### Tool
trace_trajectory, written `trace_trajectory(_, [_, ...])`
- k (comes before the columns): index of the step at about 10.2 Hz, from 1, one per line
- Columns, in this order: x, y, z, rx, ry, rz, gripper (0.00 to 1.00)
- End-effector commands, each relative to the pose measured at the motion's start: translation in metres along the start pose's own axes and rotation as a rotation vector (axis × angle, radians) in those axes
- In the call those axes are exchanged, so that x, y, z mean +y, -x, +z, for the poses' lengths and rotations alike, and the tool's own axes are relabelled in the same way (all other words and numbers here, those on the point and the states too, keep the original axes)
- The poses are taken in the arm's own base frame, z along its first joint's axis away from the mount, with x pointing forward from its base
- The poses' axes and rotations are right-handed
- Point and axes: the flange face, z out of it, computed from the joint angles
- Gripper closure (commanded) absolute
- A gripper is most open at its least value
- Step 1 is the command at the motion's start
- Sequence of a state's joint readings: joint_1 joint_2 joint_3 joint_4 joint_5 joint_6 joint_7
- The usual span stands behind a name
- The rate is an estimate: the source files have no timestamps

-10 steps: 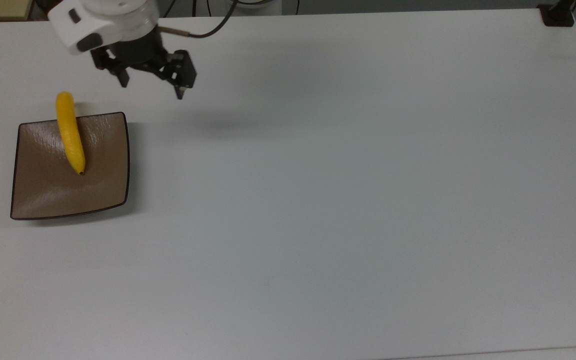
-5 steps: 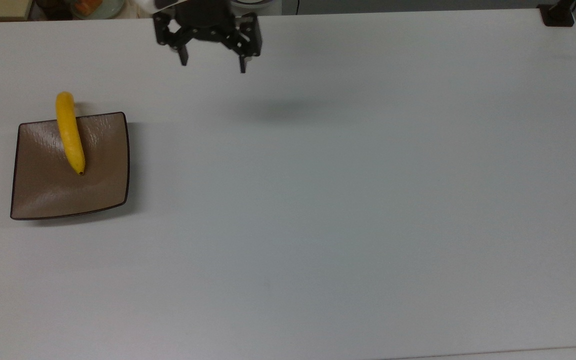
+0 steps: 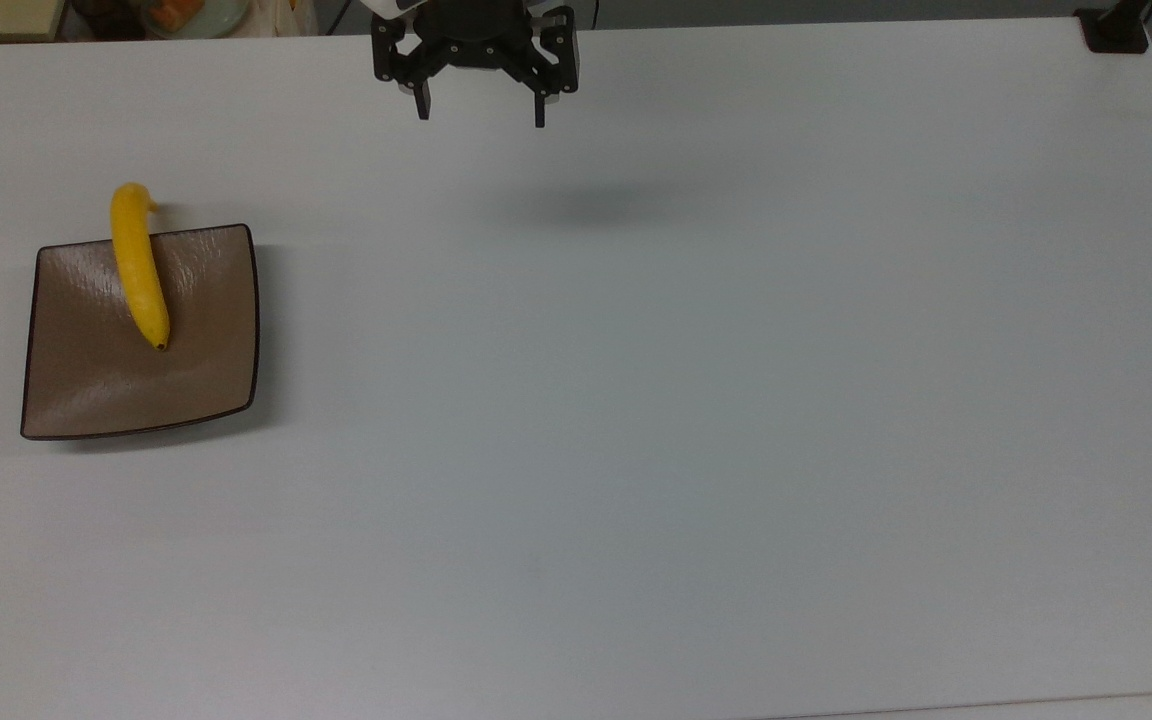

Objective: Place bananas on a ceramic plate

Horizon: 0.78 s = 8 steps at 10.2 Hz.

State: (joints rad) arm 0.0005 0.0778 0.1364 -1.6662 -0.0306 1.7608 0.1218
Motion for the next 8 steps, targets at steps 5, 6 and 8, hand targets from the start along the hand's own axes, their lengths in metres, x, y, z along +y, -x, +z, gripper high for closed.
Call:
trace_trajectory(5, [0.004, 0.014, -0.005, 0.019, 0.01, -0.014, 0.0])
trace_trajectory(6, [0.003, 0.015, -0.005, 0.014, 0.012, -0.035, 0.0])
trace_trajectory(8, [0.009, 0.014, -0.006, 0.014, 0.011, -0.029, 0.0])
